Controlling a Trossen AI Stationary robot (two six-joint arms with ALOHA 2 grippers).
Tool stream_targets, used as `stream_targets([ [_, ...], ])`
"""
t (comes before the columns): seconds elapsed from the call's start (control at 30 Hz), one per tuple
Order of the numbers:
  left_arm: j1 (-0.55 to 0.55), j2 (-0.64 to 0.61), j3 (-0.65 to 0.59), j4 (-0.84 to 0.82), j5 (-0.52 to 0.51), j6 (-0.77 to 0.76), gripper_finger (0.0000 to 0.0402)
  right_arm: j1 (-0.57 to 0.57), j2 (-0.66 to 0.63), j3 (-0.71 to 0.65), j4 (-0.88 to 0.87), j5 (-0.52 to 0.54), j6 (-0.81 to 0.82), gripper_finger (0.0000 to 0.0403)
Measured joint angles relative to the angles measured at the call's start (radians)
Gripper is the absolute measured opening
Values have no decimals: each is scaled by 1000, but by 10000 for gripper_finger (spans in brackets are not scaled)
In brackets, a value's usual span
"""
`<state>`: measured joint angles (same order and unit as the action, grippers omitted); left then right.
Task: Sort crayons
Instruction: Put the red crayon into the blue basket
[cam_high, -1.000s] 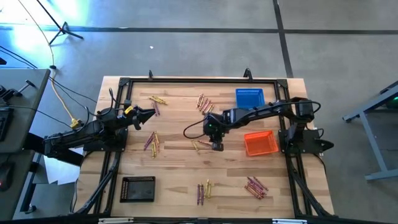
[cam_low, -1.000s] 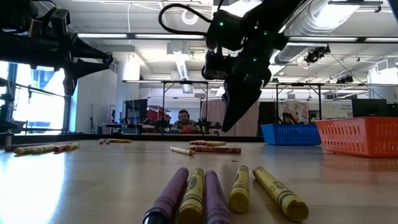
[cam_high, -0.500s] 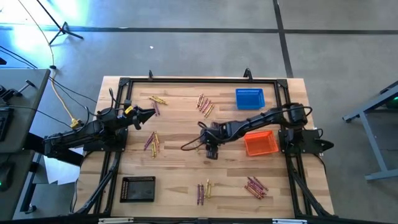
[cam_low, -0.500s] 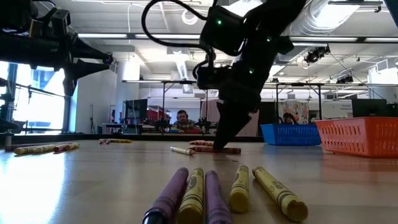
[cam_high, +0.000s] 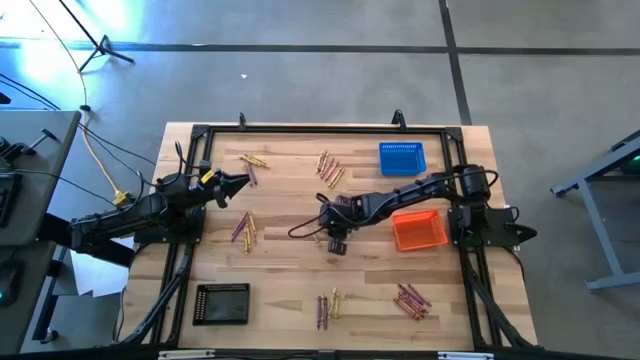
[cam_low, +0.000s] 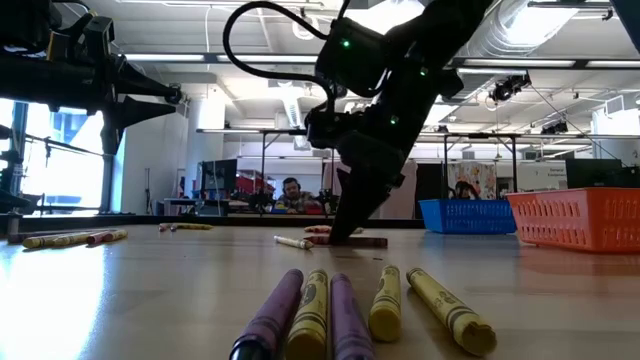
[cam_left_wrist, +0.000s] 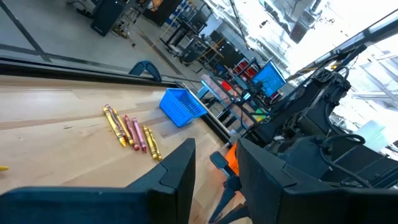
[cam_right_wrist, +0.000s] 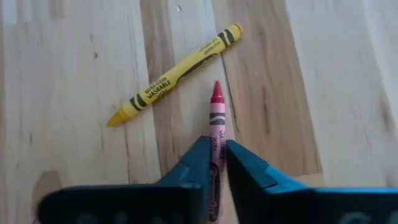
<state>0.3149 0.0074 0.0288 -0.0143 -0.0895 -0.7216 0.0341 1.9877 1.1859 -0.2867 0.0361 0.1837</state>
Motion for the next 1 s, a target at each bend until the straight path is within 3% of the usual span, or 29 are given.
stream_targets([
  [0.17, 0, 0, 0, 0, 0, 0, 106, -14, -12, -2, 3, -23, 2, 21],
  [0.43, 0, 0, 0, -1, -1, 0, 106, -78, -122, -6, -116, 25, 5, 7],
  [0.63, 0, 1, 0, -3, 0, 0, 106, -141, -300, -5, -339, 147, 19, 13],
  [0.8, 0, 1, 0, -5, 0, 0, 106, -210, -456, -4, -551, 330, 23, 10],
  [1.0, 0, 1, 0, -5, 0, 0, 106, -383, -546, -4, -680, 471, 28, 16],
])
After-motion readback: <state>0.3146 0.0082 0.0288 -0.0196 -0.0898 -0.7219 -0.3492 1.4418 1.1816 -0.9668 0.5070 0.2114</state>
